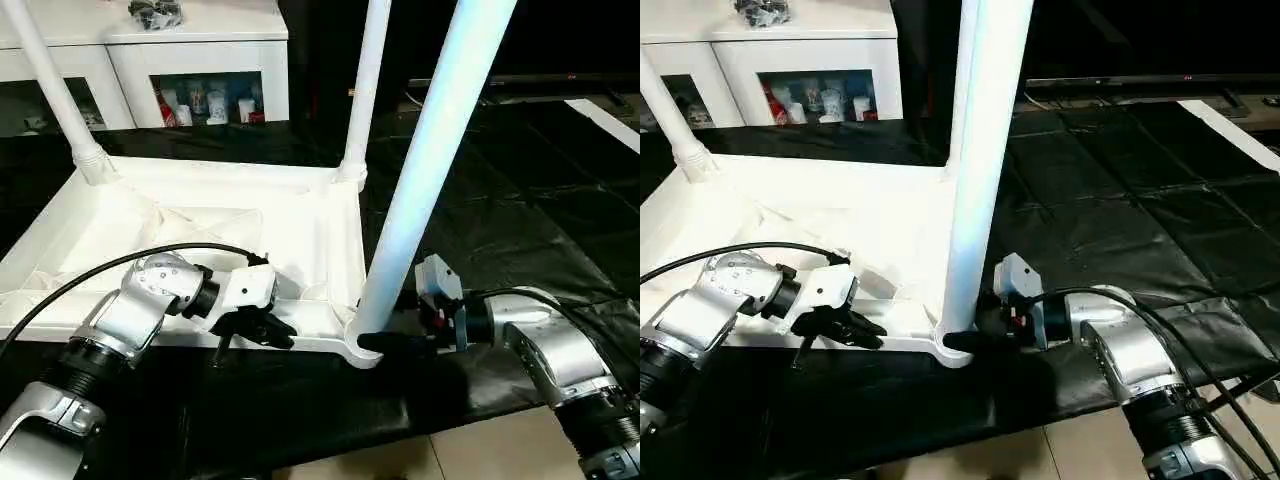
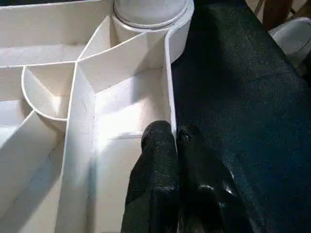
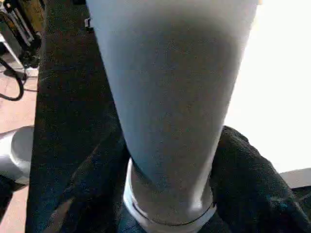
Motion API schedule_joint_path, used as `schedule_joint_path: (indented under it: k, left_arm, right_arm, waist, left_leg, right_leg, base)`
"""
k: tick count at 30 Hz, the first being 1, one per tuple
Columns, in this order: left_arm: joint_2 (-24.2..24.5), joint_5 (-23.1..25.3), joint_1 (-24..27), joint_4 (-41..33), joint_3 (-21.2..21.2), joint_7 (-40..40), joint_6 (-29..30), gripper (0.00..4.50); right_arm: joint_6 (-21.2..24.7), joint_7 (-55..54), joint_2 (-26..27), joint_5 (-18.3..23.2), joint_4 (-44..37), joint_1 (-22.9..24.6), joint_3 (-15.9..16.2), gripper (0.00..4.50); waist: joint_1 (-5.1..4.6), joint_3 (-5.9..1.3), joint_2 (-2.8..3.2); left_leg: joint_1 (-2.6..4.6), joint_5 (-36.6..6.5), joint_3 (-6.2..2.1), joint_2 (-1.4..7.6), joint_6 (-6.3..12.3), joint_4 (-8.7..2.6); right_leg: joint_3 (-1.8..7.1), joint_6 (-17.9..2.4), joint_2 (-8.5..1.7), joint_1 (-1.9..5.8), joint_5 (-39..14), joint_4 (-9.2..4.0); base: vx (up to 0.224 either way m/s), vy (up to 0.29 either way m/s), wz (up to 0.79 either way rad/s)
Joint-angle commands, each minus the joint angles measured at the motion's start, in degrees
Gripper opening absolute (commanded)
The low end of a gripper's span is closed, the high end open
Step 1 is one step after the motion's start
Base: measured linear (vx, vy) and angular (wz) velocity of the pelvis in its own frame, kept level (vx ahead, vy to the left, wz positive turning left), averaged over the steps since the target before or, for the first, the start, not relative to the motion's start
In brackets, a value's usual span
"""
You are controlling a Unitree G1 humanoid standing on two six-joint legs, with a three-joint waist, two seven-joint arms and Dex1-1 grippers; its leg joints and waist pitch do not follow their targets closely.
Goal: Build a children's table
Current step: Rotate leg to tighten
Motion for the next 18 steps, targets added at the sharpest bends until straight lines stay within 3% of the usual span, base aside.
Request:
schedule_joint_path:
  k: [1, 5, 13, 17, 18]
  left_arm:
    - [-0.72, -0.95, -0.73, -2.75, -1.27, -2.33, -0.74, 0.00]
    - [-0.75, -0.94, -0.77, -2.73, -1.27, -2.33, -0.70, 0.00]
    - [-1.18, -0.73, -1.00, -2.37, -0.88, -1.14, 0.09, 0.00]
    - [-2.71, -0.58, -1.72, -1.86, 0.06, 1.90, 1.87, 0.00]
    - [-4.40, 0.09, -2.75, -1.06, 0.89, 5.68, 4.12, 0.00]
  right_arm:
    - [0.72, 0.40, -0.16, 0.40, -0.99, 0.22, -0.13, 2.34]
    - [0.79, 0.37, -0.22, 0.51, -1.11, 0.30, 0.02, 2.07]
    - [1.51, -0.66, 0.50, 0.61, -1.74, 1.12, -0.01, 1.99]
    - [1.89, -6.66, 2.94, -1.16, 1.02, -0.16, -1.12, 1.99]
    - [3.18, -12.97, 5.18, -3.25, 4.31, -1.98, -1.85, 1.99]
  waist:
    - [-0.46, -3.80, 0.18]
    - [-0.45, -3.79, 0.16]
    - [-0.47, -3.73, 0.26]
    - [-0.66, -3.60, 0.10]
    - [-0.83, -3.56, 0.20]
  left_leg:
    - [1.74, -16.87, -1.36, 3.18, -0.29, -4.69]
    - [1.73, -16.69, -1.37, 3.18, -0.28, -4.70]
    - [1.75, -16.96, -1.39, 3.17, -0.46, -4.74]
    - [1.74, -18.23, -1.48, 3.05, -0.93, -4.80]
    - [1.89, -19.09, -1.54, 3.05, -1.33, -4.79]
  right_leg:
    - [2.19, -11.14, -3.06, 2.01, -16.22, -4.23]
    - [2.21, -11.16, -3.09, 2.03, -16.22, -4.20]
    - [2.22, -11.00, -3.08, 1.99, -16.62, -4.25]
    - [2.20, -10.41, -3.19, 1.94, -19.42, -4.57]
    - [2.22, -10.21, -3.23, 1.70, -20.87, -4.62]
  base:
    - [0.000, 0.000, 0.00]
    - [0.000, 0.000, 0.00]
    - [0.000, 0.000, 0.00]
    - [0.000, 0.000, 0.00]
    - [0.000, 0.000, 0.00]
